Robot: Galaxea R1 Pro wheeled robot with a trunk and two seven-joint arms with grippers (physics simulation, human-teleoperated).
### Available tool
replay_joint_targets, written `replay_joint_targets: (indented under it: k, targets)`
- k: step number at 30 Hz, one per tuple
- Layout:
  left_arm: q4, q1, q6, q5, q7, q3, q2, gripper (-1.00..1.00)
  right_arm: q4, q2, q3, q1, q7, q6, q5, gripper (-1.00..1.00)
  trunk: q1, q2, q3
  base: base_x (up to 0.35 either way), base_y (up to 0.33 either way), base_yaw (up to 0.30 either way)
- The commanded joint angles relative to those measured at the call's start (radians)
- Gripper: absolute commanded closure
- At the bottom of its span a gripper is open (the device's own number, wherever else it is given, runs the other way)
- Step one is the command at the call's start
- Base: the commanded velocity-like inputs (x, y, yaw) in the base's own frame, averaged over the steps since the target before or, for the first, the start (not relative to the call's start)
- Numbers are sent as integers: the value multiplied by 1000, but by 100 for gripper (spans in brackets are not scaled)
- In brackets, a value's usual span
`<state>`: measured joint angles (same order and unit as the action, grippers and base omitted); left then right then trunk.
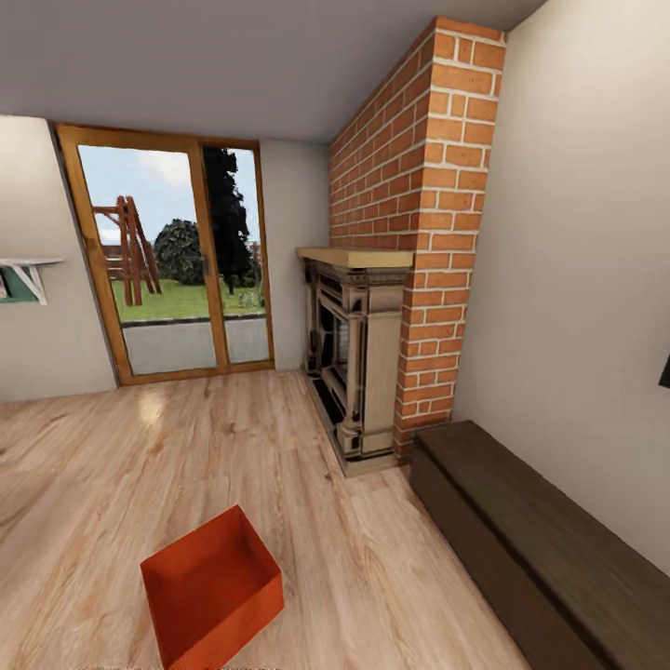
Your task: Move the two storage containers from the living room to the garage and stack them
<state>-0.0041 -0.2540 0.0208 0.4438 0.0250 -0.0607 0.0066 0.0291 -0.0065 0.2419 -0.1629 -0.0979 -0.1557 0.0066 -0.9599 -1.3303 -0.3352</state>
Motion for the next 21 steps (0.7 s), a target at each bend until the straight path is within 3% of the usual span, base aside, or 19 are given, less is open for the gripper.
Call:
replay_joint_targets:
  k: [1,21]
  targets:
    - [0,-1,2,7,3,-6,0,-100,3,0,5,-1,-3,-5,1,-100,0,-1,-1,4,-2,279]
    - [0,-1,2,7,3,-4,0,-100,3,2,6,-1,-3,-2,1,-100,0,-1,-1,0,0,281]
